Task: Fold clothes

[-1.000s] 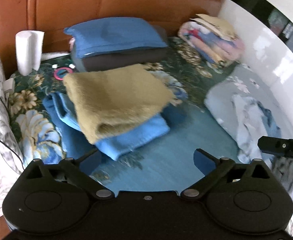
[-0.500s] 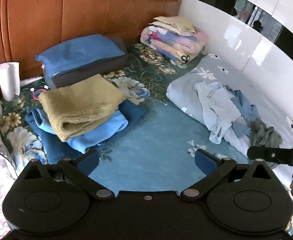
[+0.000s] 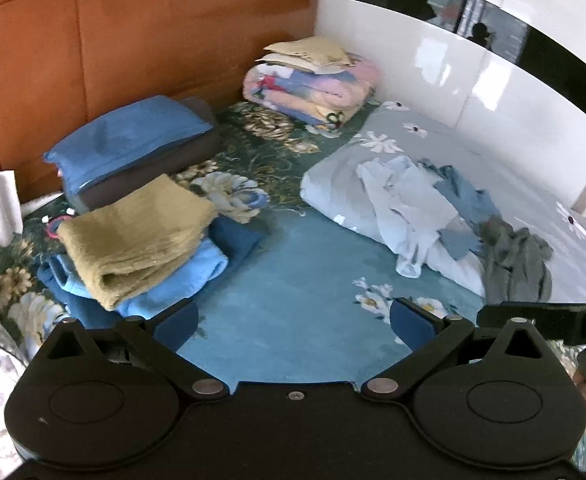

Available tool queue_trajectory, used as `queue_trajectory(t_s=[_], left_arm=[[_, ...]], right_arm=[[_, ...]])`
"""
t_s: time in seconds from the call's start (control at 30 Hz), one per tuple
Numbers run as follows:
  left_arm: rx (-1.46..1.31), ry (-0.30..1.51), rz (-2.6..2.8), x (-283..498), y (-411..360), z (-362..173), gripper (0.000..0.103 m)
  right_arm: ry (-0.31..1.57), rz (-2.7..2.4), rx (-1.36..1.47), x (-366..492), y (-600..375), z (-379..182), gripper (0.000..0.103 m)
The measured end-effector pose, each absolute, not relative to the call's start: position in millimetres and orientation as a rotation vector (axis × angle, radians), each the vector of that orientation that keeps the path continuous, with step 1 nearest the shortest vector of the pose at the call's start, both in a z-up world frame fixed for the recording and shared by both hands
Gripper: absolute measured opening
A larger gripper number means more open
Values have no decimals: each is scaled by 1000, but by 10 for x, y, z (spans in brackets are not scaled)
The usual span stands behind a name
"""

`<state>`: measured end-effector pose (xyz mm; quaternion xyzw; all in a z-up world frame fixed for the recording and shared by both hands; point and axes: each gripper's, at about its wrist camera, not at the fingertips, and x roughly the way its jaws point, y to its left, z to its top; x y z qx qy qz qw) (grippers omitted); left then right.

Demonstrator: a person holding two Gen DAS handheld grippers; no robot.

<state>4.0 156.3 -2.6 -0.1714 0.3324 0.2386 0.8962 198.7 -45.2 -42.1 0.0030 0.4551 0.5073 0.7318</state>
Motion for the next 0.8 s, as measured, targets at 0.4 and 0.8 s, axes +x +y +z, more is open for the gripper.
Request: queue_trajectory(t_s=[0.4, 0.8], left_arm=[[-198, 658, 381, -78, 1211, 100, 101], [-8, 698, 236, -302, 1035, 23, 101]], right_arm=[[1047, 991, 22, 1535, -994, -478, 103], [970, 691, 83, 793, -1207, -262, 103]])
